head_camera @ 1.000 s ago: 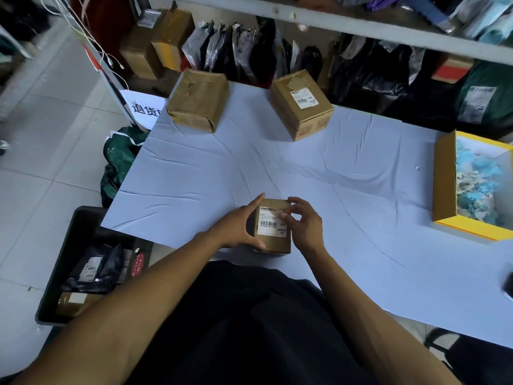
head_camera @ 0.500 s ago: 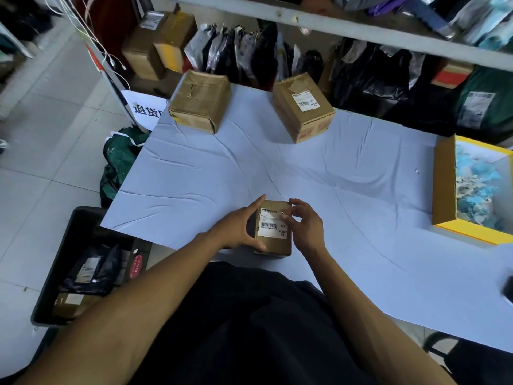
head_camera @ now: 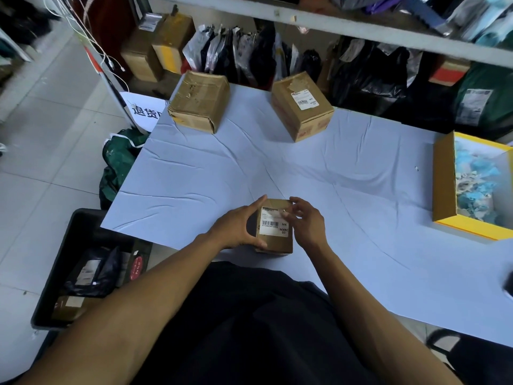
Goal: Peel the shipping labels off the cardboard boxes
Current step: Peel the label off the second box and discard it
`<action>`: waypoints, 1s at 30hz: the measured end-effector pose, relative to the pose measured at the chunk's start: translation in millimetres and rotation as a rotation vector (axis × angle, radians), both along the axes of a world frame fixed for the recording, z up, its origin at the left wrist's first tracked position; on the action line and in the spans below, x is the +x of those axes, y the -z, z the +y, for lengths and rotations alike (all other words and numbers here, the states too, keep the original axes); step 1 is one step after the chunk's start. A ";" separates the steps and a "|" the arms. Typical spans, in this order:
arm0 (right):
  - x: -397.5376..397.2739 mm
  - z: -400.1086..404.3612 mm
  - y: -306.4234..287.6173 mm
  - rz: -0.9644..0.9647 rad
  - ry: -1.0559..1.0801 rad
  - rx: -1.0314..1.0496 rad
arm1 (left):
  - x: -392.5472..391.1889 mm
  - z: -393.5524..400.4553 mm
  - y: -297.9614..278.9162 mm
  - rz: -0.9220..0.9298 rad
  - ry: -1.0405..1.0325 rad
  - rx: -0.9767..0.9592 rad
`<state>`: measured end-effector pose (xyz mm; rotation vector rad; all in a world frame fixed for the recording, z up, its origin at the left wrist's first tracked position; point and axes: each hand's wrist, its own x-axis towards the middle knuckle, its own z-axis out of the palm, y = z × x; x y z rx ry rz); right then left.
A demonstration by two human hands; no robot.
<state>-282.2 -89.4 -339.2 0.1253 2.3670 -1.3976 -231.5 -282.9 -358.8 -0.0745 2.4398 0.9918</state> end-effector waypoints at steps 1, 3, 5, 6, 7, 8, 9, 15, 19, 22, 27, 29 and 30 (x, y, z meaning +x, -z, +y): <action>-0.2 -0.3 -0.8 -0.005 -0.001 0.006 | 0.1 0.1 -0.2 0.001 -0.003 0.001; -0.1 -0.8 -2.1 -0.015 -0.002 0.014 | 0.3 0.8 -0.2 0.002 -0.008 0.002; 0.2 -1.1 -2.6 -0.026 -0.007 0.019 | 1.1 1.3 -0.1 0.007 -0.010 -0.001; -0.1 -1.3 -2.8 -0.028 -0.009 0.023 | 1.3 1.3 0.0 0.011 -0.011 -0.003; -0.1 -1.3 -2.7 -0.031 -0.008 0.029 | 1.5 1.2 0.2 0.012 -0.011 -0.002; 0.0 -1.1 -2.8 -0.031 -0.009 0.033 | 1.7 1.1 0.3 0.012 -0.013 0.000; -0.2 -1.0 -2.8 -0.031 -0.010 0.038 | 1.9 1.0 0.4 0.012 -0.014 0.002; 0.4 -0.9 -4.6 -0.022 -0.028 0.055 | 2.5 1.2 0.2 0.007 -0.014 0.002; -0.7 -0.3 -4.6 -0.032 -0.026 0.048 | 2.1 0.9 -1.7 0.007 -0.006 -0.028; -1.9 -0.4 -3.6 -0.025 -0.035 0.053 | 2.7 1.4 -2.9 0.005 -0.003 -0.036; -2.9 -0.5 -2.5 -0.037 -0.025 0.058 | 3.3 0.7 -3.4 -0.002 -0.019 -0.025; -2.9 -0.5 -3.5 -0.037 -0.025 0.057 | 3.0 1.4 -3.6 -0.009 -0.022 -0.026; -2.8 -0.5 -3.8 -0.036 -0.025 0.056 | 2.8 1.6 -3.8 -0.012 -0.025 -0.026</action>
